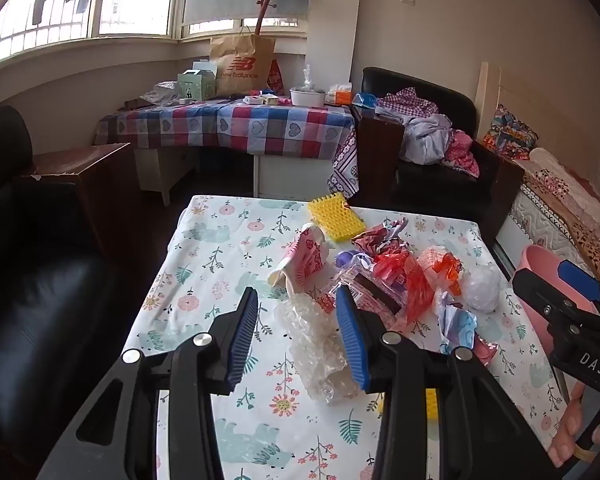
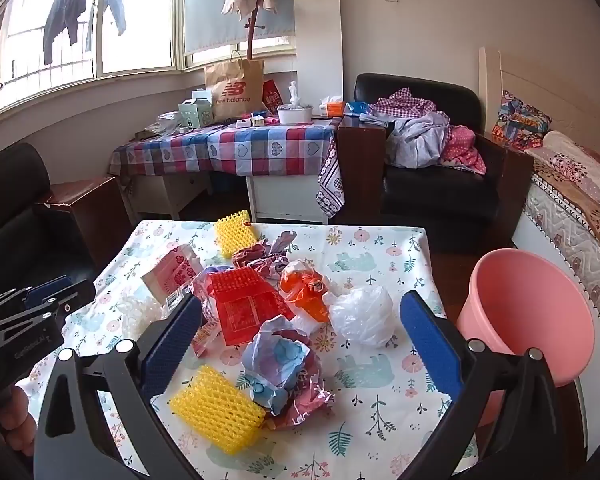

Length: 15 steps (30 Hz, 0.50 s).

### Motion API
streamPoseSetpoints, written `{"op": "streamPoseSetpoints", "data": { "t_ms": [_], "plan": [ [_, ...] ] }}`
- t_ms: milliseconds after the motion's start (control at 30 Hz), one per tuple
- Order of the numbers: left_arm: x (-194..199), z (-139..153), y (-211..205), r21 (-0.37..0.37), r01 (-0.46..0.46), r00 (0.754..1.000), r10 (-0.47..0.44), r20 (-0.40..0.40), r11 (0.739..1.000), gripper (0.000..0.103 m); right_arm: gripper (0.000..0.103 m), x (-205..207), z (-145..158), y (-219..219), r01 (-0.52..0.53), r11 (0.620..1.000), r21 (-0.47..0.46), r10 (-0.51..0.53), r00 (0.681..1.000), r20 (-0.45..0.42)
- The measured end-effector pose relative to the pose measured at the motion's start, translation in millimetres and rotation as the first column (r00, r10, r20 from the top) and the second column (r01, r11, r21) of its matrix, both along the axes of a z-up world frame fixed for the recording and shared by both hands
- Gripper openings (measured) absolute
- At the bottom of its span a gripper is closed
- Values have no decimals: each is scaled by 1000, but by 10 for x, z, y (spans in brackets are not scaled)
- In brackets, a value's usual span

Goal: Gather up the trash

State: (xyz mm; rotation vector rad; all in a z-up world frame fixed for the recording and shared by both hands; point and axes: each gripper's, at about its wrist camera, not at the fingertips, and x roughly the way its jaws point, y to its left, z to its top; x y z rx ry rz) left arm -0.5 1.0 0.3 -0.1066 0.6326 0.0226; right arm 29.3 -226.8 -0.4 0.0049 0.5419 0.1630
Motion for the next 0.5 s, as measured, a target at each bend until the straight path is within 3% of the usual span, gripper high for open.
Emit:
{"op": "streamPoseSetpoints", "data": {
  "t_ms": [500],
  "plan": [
    [5,7,49,-5,-5,1000,5,-11,1000,40,100,20,15,0,2,1000,1,-2,1000,1]
  ]
}}
